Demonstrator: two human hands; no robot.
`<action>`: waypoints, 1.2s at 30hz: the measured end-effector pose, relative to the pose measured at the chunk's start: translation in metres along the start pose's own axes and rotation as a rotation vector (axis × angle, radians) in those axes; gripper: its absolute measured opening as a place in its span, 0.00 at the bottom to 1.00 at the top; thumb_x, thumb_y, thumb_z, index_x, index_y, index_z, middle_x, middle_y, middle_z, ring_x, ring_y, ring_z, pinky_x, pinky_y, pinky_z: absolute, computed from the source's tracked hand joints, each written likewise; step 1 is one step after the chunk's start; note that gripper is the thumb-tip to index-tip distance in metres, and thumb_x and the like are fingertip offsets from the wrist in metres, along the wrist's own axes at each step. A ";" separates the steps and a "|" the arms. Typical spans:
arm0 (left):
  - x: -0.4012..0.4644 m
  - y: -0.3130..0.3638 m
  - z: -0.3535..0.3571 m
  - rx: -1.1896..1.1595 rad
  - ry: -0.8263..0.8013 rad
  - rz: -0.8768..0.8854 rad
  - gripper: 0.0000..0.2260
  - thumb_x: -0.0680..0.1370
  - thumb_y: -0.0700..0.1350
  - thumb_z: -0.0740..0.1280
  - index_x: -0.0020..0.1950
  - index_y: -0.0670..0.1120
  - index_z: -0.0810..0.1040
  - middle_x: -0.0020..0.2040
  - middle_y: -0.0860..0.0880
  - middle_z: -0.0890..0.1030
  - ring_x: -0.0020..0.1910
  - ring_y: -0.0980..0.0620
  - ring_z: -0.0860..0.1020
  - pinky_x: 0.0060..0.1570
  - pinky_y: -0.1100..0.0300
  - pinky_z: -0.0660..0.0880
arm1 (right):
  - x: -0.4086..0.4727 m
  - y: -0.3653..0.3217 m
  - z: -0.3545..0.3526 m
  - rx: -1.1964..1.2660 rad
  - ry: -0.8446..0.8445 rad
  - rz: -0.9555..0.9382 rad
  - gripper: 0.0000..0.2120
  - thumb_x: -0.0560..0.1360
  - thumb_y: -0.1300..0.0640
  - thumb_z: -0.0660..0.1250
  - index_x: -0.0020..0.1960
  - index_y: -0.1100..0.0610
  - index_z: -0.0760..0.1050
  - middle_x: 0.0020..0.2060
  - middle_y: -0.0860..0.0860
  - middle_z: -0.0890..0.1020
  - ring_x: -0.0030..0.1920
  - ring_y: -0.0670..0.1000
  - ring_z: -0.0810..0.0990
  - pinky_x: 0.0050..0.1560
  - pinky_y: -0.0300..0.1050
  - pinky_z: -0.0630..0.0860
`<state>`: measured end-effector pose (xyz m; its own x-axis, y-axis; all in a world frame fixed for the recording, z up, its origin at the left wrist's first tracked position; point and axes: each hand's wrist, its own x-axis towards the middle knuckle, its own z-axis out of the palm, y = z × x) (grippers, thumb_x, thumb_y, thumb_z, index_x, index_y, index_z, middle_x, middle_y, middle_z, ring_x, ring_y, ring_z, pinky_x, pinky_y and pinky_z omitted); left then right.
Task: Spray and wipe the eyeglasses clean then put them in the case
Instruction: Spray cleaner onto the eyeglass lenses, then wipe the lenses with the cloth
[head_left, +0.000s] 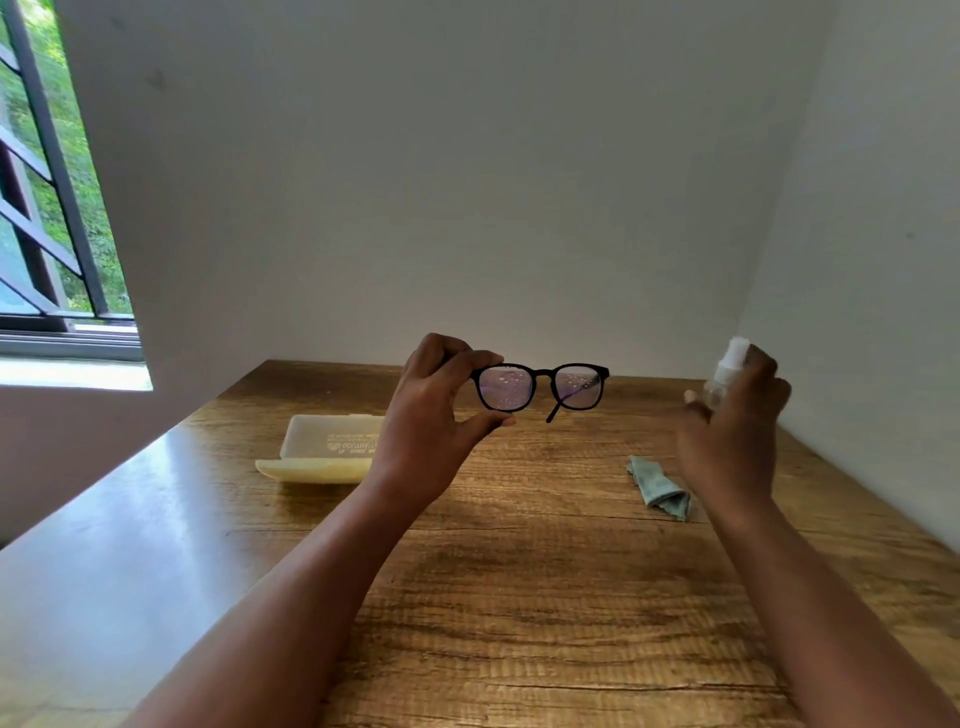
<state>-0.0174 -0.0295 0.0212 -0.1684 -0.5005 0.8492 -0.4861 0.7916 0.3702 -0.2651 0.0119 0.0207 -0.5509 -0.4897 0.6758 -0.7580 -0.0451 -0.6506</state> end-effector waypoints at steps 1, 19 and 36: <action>0.000 0.000 0.000 -0.001 0.001 0.003 0.26 0.64 0.45 0.81 0.60 0.45 0.80 0.53 0.50 0.73 0.53 0.50 0.75 0.53 0.51 0.77 | 0.003 0.003 -0.001 0.015 0.005 0.033 0.25 0.77 0.66 0.64 0.71 0.58 0.59 0.64 0.61 0.66 0.57 0.63 0.74 0.45 0.47 0.69; 0.000 0.000 0.000 -0.002 0.004 0.008 0.26 0.63 0.45 0.81 0.59 0.46 0.80 0.53 0.52 0.72 0.52 0.52 0.75 0.52 0.56 0.76 | 0.007 0.021 -0.002 -0.119 -0.155 0.216 0.29 0.74 0.72 0.64 0.70 0.56 0.60 0.64 0.63 0.67 0.62 0.64 0.72 0.51 0.53 0.74; 0.000 0.001 -0.001 -0.006 0.003 -0.009 0.26 0.64 0.46 0.81 0.60 0.46 0.80 0.53 0.50 0.73 0.53 0.51 0.75 0.53 0.52 0.76 | -0.010 -0.003 0.000 -0.262 -0.296 -0.350 0.09 0.74 0.63 0.67 0.53 0.56 0.75 0.51 0.51 0.77 0.46 0.52 0.77 0.48 0.49 0.74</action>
<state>-0.0170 -0.0285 0.0220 -0.1609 -0.5067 0.8470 -0.4829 0.7888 0.3803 -0.2572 0.0165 0.0159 -0.1556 -0.7112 0.6855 -0.9617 -0.0494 -0.2695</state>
